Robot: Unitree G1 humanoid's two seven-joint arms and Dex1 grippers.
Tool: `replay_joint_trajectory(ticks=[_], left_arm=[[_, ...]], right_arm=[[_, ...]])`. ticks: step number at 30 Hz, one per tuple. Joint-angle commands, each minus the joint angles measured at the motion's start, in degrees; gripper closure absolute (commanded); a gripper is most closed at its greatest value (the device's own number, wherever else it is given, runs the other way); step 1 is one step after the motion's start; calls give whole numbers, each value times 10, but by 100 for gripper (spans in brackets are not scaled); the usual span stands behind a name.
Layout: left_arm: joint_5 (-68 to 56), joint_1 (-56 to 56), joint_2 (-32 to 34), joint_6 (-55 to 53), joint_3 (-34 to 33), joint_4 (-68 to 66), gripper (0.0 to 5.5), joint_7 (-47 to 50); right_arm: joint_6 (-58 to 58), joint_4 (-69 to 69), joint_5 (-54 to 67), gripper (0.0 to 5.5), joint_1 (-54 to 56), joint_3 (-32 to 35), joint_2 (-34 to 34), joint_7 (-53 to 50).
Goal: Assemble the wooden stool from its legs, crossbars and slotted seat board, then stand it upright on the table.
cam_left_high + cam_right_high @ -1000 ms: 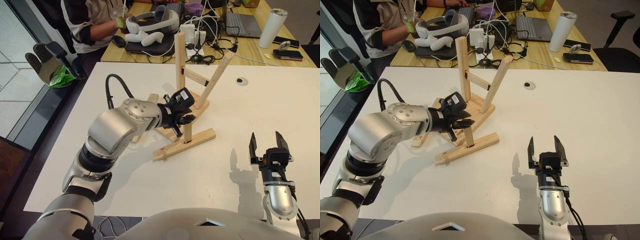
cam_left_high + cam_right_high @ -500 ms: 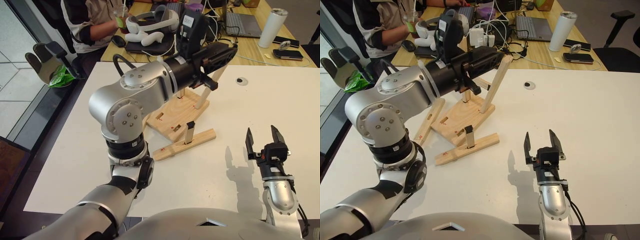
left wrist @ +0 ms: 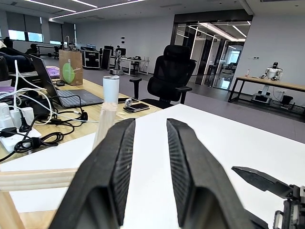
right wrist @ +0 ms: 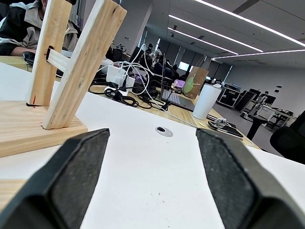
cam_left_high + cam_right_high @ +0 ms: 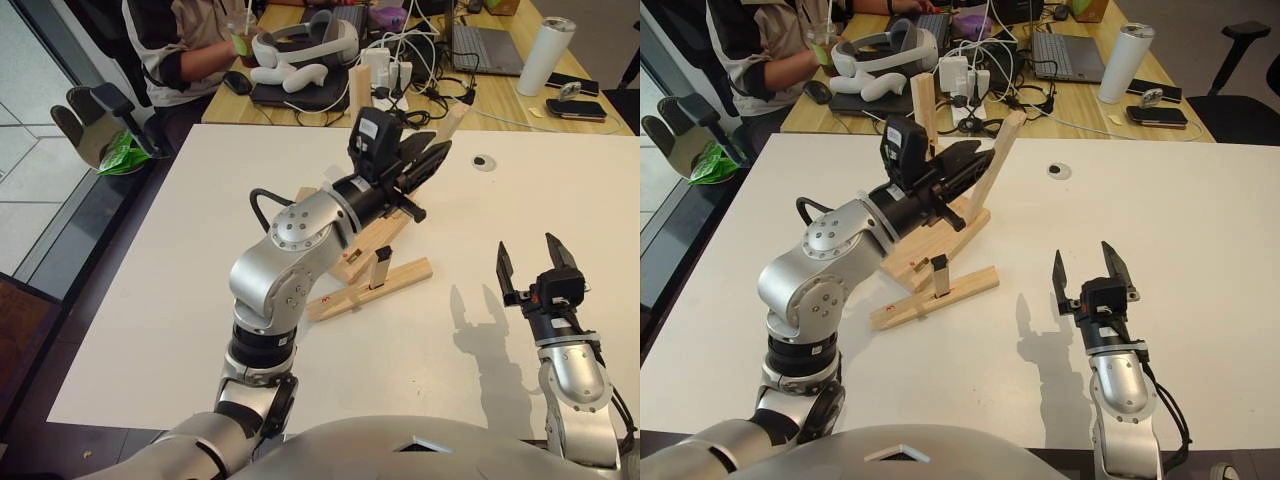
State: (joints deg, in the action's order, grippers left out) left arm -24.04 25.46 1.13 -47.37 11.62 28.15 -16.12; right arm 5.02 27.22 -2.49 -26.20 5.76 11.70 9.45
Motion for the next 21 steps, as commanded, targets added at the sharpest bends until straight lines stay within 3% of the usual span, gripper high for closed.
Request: replay_joint_trajectory(ticks=[1,7,13,16,21], left_arm=[[6,-37,15,8,25,28,431,-2],[5,-68,14,22,50,35,431,-7],[111,-103,70,40,171,-110,431,-8],[123,-104,73,45,171,-110,431,-10],[97,-63,45,17,115,-44,431,-1]], right_arm=[[-9,-3,9,211,9,5,7,7],[-13,1,12,211,15,5,13,12],[-22,0,13,211,28,3,17,19],[-26,1,15,211,29,7,20,20],[-27,5,12,211,22,3,16,14]])
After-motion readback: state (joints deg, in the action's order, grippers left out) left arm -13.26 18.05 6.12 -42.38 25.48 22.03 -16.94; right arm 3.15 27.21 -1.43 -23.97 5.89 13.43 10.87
